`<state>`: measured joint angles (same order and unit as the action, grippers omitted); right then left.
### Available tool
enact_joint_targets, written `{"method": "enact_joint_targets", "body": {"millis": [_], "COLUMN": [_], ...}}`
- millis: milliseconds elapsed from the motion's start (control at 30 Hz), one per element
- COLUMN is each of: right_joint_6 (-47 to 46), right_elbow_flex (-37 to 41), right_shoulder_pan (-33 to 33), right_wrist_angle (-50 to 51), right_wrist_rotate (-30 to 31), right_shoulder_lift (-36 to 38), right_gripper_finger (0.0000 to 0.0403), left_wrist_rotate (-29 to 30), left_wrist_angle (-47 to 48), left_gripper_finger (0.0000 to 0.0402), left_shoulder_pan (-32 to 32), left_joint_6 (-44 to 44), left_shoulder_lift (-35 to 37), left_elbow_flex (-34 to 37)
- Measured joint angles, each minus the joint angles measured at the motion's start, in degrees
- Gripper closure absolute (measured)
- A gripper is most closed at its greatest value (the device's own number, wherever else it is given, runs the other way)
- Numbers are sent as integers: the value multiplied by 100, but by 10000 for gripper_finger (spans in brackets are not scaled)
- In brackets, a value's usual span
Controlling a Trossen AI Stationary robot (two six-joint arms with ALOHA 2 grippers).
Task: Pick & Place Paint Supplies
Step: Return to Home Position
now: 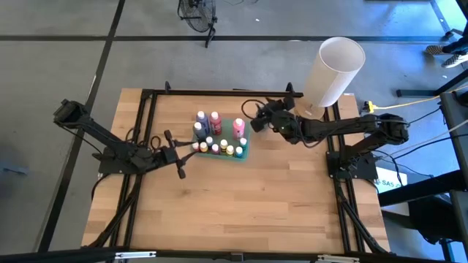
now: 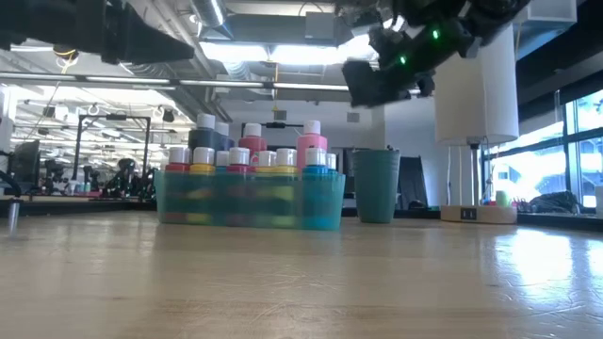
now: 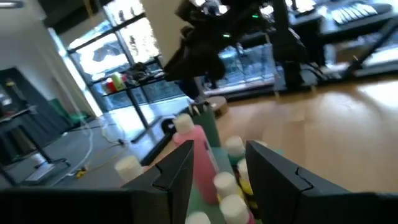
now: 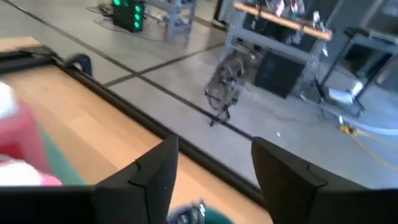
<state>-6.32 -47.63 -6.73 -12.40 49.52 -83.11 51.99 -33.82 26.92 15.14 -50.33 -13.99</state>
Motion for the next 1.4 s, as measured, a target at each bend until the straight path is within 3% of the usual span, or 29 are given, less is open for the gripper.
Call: {"method": "enact_joint_targets", "body": {"millis": [100, 233, 433, 500, 667, 767, 900, 967, 1033, 1133, 1267, 1400], "right_joint_6": [314, 416, 426, 404, -414, -1129, -2333, -2619, -2345, -2748, -3082, -3366], "right_elbow_flex": [-394, -1123, -2082, -2400, -2993, -3277, -3671, -3636, -3465, -3263, -2727, -1825], "right_shoulder_pan": [187, 423, 820, 900, 952, 952, 949, 943, 949, 1023, 1343, 1786], "right_wrist_angle": [318, 1622, 3463, 4322, 6744, 8159, 10190, 10161, 10102, 10254, 10192, 9557], "right_wrist_rotate": [-78, -363, 49, 238, 299, 304, 450, 319, -379, -907, -1465, -2195], "right_shoulder_lift": [0, 0, 0, 0, 0, 0, 8, 213, 678, 1266, 2471, 3694], "right_gripper_finger": [182, 185, 256, 294, 388, 398, 400, 400, 401, 401, 402, 402], "left_wrist_rotate": [301, 345, 271, 18, -1012, -1683, -1928, -1985, -2188, -2355, -2650, -3172], "left_wrist_angle": [-71, 164, 742, 1049, 2947, 3710, 3968, 4239, 4668, 5282, 5098, 4154], "left_gripper_finger": [262, 281, 361, 389, 400, 399, 400, 399, 399, 400, 399, 399], "left_shoulder_pan": [61, 134, -48, -201, -819, -1317, -1950, -2269, -2545, -2835, -2919, -2918], "left_joint_6": [138, 765, 1392, 1361, 692, 250, 218, -18, -374, -914, -1292, -1756], "left_shoulder_lift": [76, 163, 208, 208, 205, 207, 471, 717, 1013, 1487, 2058, 2532], "left_elbow_flex": [-249, -604, -1178, -1419, -2291, -2700, -2850, -2851, -2851, -2833, -2483, -1807]}}
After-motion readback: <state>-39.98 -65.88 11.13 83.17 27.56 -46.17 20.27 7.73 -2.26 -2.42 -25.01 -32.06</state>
